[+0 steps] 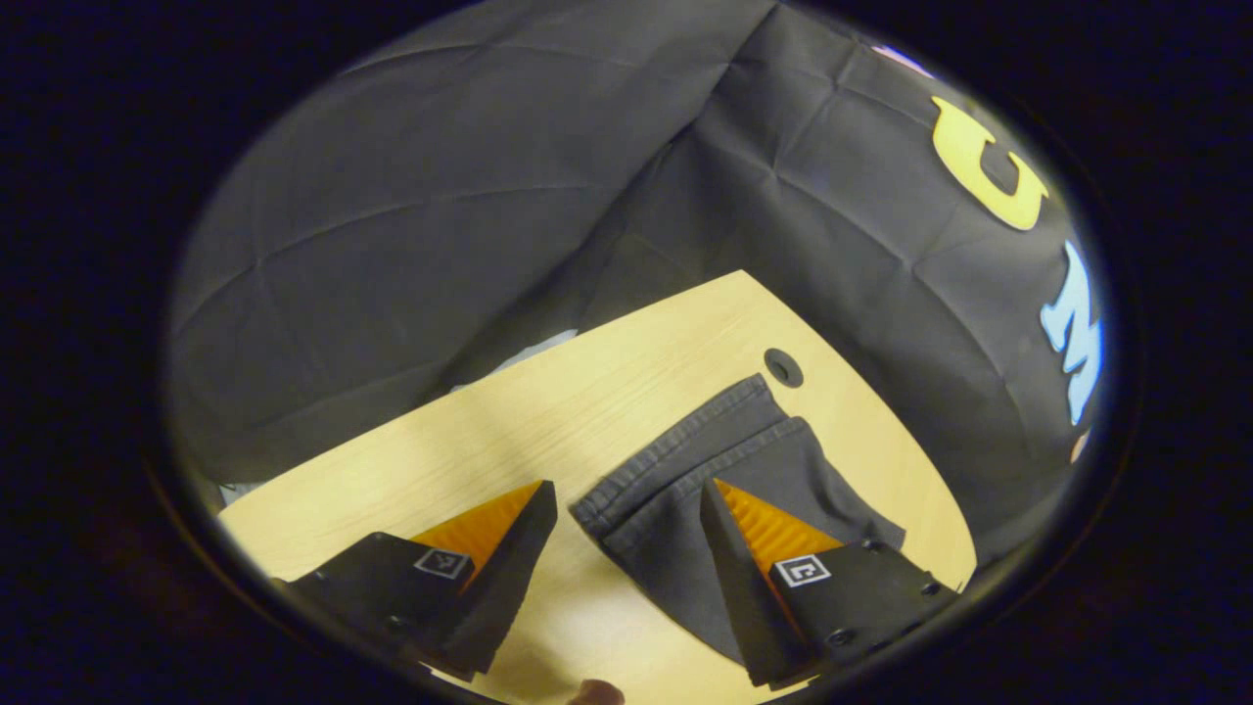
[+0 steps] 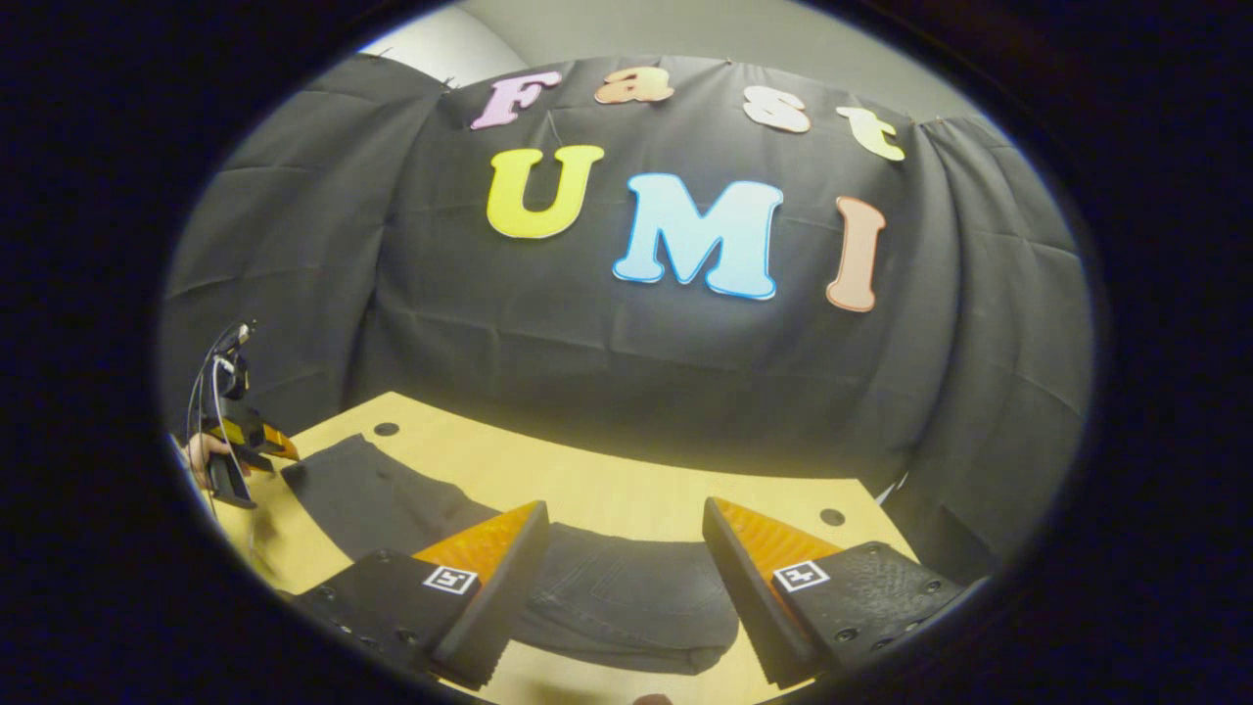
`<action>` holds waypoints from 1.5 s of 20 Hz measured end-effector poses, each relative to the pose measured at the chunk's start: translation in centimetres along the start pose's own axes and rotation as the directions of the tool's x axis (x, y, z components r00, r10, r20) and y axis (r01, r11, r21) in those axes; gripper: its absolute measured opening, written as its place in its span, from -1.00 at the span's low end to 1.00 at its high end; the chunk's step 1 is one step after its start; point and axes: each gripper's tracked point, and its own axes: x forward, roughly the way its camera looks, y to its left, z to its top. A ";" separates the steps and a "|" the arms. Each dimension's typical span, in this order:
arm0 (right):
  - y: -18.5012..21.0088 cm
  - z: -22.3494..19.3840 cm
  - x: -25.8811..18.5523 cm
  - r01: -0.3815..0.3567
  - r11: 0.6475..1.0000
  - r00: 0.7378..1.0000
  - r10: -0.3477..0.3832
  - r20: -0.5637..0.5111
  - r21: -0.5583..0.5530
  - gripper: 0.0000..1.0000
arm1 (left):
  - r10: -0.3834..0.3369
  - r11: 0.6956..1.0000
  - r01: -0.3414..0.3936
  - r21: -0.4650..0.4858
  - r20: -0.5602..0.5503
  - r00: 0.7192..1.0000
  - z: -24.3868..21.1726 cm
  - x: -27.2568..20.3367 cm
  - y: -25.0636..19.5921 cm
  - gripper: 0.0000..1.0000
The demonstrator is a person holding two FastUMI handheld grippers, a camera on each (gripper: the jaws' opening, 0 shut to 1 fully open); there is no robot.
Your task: Grasp the waist and the cuffs of the jeans and fold them to make the two legs overlap; first hold the waist and fold one-third of the jeans toward the cuffs, then hold the cuffs and fold the remaining one-third in the same direction to finish folding.
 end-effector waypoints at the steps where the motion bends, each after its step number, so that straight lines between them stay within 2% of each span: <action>1: 0.0 0.1 0.0 0.005 1.000 1.000 -0.005 -0.004 0.010 0.89 | 0.030 0.999 -0.030 0.021 -0.008 1.000 -0.6 0.4 0.5 0.87; 4: 0.1 0.3 -0.1 0.015 0.999 1.000 -0.014 -0.011 0.040 0.87 | 0.061 0.988 -0.063 0.138 0.023 0.998 -0.5 1.1 0.4 0.84; 7: 0.1 0.3 0.2 0.026 0.998 0.999 -0.025 -0.023 0.062 0.87 | 0.108 0.946 -0.117 0.302 0.048 0.993 -1.5 1.5 0.2 0.92; 9: 0.2 0.1 0.3 0.025 0.997 0.999 -0.023 -0.030 0.075 0.87 | 0.086 0.938 -0.113 0.328 0.096 0.992 -1.1 1.5 -0.2 0.89; 12: 0.2 0.1 0.2 0.023 0.997 0.999 -0.020 -0.037 0.076 0.87 | 0.014 0.956 -0.047 0.291 0.115 0.993 -0.8 0.9 -1.0 0.38; 14: 0.1 -0.1 0.2 0.020 0.997 0.999 -0.018 -0.041 0.071 0.87 | -0.030 0.973 0.005 0.230 0.103 0.994 0.1 0.1 -0.9 -0.03; 15: 0.1 -0.2 0.3 0.019 0.997 0.999 -0.016 -0.045 0.071 0.87 | -0.062 0.981 0.043 0.190 0.091 0.994 0.2 0.1 -0.8 -0.30; 16: 0.1 -0.3 0.2 0.015 0.997 0.999 -0.012 -0.049 0.072 0.87 | -0.103 0.990 0.094 0.108 0.088 0.991 0.6 0.0 -0.7 -0.31; 17: 0.1 -0.2 0.2 0.013 0.997 0.999 -0.009 -0.049 0.071 0.87 | -0.158 0.987 0.158 0.004 0.076 0.985 0.5 -0.2 -1.4 -0.54; 19: 0.1 -0.2 0.3 0.007 0.998 0.999 -0.003 -0.052 0.069 0.87 | -0.231 0.946 0.236 -0.221 0.051 0.972 1.1 -0.9 -1.4 -0.54; 20: 0.1 -0.2 0.2 0.002 0.998 0.999 0.001 -0.052 0.068 0.87 | -0.252 0.905 0.259 -0.338 0.065 0.965 1.9 -1.1 -1.6 -0.54; 21: 0.0 -0.1 0.3 0.003 0.998 0.999 0.001 -0.053 0.067 0.87 | -0.279 0.869 0.286 -0.404 0.076 0.957 2.4 -1.8 -1.6 -0.69; 23: -0.5 0.1 0.3 0.005 0.998 0.999 -0.002 -0.045 0.065 0.87 | -0.326 0.826 0.336 -0.454 0.101 0.940 3.0 -2.7 -2.4 -0.70; 26: -1.0 0.8 -0.1 0.001 0.997 1.000 0.000 -0.022 0.072 0.87 | -0.393 0.795 0.409 -0.448 0.133 0.910 4.2 -6.4 -5.6 -0.71; 30: -2.0 1.9 -1.0 -0.011 0.997 1.000 0.009 0.024 0.079 0.87 | -0.482 0.773 0.505 -0.384 0.164 0.861 4.8 -11.7 -13.2 -0.70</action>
